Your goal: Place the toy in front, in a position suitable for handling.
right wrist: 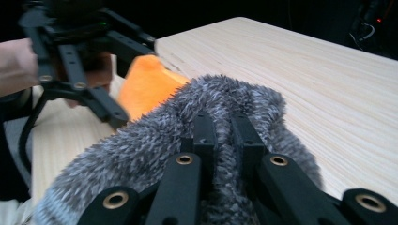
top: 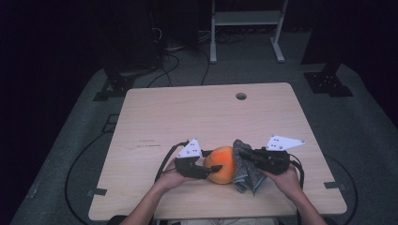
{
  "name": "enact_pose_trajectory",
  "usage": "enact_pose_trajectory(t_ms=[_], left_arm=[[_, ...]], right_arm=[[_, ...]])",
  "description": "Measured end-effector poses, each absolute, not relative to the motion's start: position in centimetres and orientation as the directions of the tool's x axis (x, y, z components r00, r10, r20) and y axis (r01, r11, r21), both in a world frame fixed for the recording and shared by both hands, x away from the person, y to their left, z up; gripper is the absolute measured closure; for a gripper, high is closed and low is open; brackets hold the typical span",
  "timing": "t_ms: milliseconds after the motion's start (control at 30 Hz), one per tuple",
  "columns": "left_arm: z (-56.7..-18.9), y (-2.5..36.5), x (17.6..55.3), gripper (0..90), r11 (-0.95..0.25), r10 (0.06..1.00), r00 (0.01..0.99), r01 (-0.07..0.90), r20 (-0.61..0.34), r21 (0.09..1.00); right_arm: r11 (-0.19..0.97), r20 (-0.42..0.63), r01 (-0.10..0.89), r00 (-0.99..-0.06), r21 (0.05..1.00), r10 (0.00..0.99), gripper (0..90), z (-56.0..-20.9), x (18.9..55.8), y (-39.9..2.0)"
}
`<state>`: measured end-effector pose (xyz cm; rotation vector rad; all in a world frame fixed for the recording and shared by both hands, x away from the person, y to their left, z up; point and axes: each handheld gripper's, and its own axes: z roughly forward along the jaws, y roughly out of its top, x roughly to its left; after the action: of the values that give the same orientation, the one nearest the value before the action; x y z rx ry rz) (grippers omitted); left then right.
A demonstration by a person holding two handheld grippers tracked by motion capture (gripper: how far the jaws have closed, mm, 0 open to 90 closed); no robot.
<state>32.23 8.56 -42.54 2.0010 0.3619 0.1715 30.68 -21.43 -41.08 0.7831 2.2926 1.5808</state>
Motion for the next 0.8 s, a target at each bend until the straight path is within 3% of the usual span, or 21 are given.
enact_pose_trajectory(t_ms=[200, 533, 800], left_arm=[[-42.7, 9.4, 32.8, 41.3, -0.382, 0.350, 0.934, 0.215, -0.075, 0.899], [-42.6, 9.5, 33.0, 40.8, -0.368, 0.380, 0.920, 0.247, -0.097, 0.897], [-42.7, 9.7, 33.0, 41.1, -0.366, 0.371, 0.923, 0.249, -0.105, 0.897]], right_arm=[[0.292, 0.084, 0.320, -0.791, 0.901, 0.607, 81.8, -41.8, 30.9, -22.2], [0.271, 0.066, 0.240, -0.849, 0.932, 0.525, 81.8, -41.0, 29.7, -20.4], [0.299, 0.095, 0.342, -0.784, 0.891, 0.614, 81.7, -42.6, 30.9, -22.1]])
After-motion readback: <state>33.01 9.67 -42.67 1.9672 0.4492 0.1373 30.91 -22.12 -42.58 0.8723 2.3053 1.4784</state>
